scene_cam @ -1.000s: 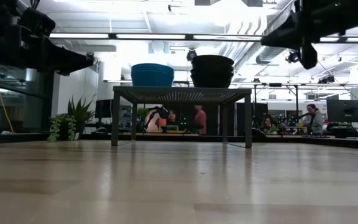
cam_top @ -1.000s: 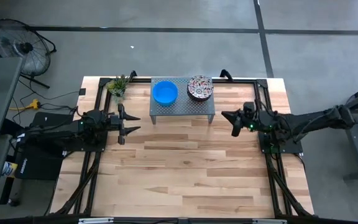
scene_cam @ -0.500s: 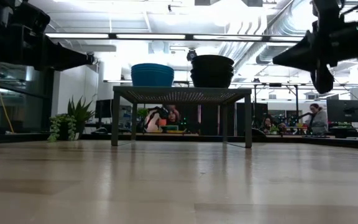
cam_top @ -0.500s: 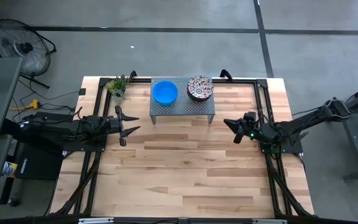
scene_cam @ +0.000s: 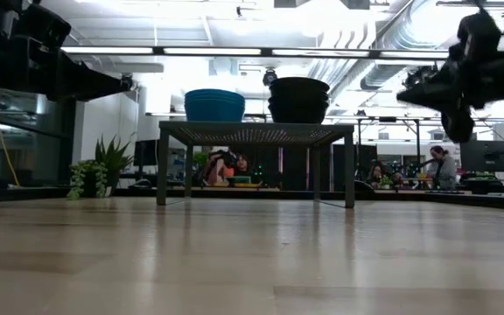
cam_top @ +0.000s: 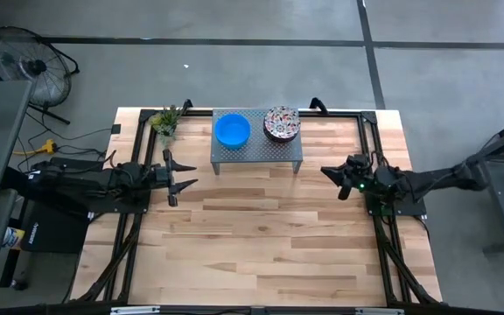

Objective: Pick & Place Mini bowls
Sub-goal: Return to Home Position

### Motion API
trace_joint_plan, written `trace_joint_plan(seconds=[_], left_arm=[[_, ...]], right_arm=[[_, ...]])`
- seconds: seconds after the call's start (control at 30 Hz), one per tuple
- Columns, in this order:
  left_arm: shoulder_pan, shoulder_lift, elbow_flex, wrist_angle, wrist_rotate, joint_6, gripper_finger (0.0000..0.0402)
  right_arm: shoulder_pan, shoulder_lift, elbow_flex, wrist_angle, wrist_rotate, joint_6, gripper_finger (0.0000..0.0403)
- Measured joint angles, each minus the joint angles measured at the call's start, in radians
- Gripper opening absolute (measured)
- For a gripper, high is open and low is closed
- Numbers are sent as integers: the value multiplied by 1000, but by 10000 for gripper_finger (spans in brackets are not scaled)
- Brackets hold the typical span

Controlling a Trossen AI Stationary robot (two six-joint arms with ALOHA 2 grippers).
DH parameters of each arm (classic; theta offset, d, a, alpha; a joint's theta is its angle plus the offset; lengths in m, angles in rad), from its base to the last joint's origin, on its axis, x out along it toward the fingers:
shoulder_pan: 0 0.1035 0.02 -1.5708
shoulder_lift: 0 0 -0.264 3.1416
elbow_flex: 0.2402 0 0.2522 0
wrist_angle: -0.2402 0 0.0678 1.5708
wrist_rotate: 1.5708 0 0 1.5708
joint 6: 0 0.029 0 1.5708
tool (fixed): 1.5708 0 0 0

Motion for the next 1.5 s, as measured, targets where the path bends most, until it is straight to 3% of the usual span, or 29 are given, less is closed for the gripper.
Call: trace_joint_plan(seconds=[0.07,0.27,0.47,0.73,0.93,1.5], left_arm=[[0,0,0,-5,0,1,172],[0,0,0,-25,0,2,172],[0,0,0,-44,5,-15,172],[0,0,0,-51,5,-16,172],[0,0,0,-51,6,-16,172],[0,0,0,-51,6,-18,172]], right_arm=[[-32,-67,3,-103,-49,25,0],[-105,-151,11,-138,-195,-88,0],[-137,-142,11,-161,-346,-356,0],[-140,-142,11,-163,-353,-364,0],[-140,-142,11,-163,-349,-472,0],[-140,-142,9,-152,-345,-468,0]])
